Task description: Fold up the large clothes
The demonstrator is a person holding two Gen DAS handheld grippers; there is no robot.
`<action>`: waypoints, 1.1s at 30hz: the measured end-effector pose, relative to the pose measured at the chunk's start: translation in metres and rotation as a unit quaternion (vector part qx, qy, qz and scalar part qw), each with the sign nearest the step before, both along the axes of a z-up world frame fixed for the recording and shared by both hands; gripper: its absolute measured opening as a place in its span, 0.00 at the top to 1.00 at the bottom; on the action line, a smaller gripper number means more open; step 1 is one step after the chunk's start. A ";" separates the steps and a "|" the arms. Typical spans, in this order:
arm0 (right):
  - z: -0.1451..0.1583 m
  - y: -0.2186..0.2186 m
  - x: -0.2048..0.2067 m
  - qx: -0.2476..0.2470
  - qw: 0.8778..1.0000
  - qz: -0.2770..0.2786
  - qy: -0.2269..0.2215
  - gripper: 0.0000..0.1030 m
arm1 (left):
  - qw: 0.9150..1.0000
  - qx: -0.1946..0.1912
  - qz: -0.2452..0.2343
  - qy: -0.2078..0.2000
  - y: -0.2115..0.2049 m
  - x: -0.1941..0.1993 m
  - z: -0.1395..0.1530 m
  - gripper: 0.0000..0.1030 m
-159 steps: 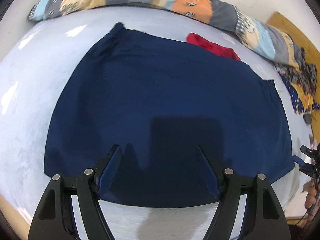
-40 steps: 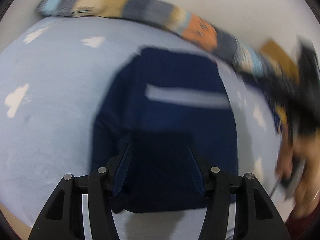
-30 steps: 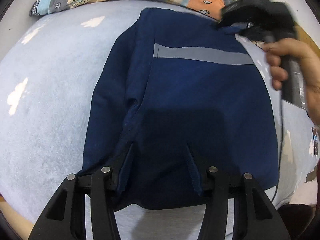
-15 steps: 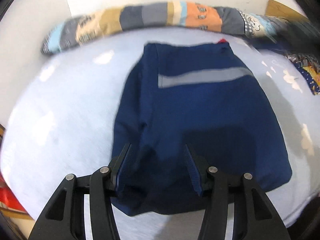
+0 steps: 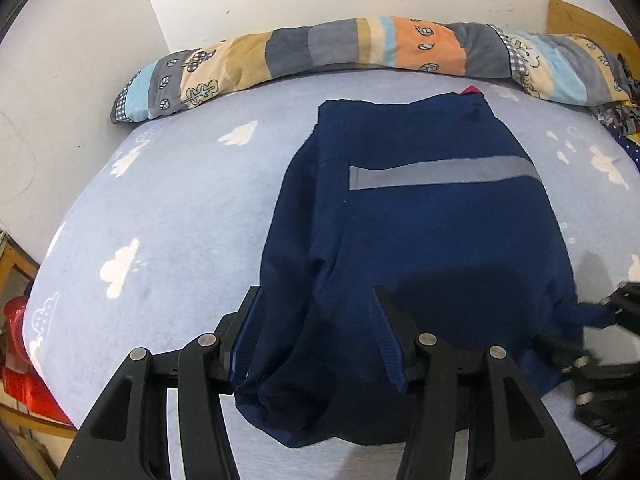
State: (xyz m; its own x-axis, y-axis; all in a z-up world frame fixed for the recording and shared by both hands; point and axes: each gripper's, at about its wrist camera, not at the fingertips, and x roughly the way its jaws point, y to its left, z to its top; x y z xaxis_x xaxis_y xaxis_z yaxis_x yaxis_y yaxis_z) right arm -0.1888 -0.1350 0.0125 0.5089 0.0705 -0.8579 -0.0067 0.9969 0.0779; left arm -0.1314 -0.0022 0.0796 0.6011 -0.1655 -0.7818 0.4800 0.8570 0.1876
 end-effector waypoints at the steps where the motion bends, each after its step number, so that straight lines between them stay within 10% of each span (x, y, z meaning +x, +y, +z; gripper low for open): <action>1: -0.001 0.000 0.002 -0.001 1.000 0.001 0.003 0.63 | 1.000 -0.002 0.000 -0.001 0.001 0.000 0.001 0.49; 12: 0.101 -0.028 0.085 0.045 0.997 -0.002 -0.067 0.62 | 1.000 -0.017 0.006 -0.022 0.001 0.002 0.015 0.49; 22: 0.066 0.014 0.228 0.041 0.999 0.004 -0.023 0.62 | 0.999 -0.014 0.013 -0.029 0.009 0.004 0.018 0.49; 33: 0.021 0.023 0.262 0.028 0.999 0.002 0.027 0.61 | 0.999 -0.020 0.018 -0.030 0.014 0.003 0.022 0.49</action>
State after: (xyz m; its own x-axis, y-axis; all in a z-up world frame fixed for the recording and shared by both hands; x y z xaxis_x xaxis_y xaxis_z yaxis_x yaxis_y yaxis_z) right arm 0.0734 -0.1119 0.0336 0.4615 0.1219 -0.8787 -0.0053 0.9909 0.1347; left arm -0.1286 0.0118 0.1015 0.6535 -0.1725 -0.7370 0.4371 0.8809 0.1814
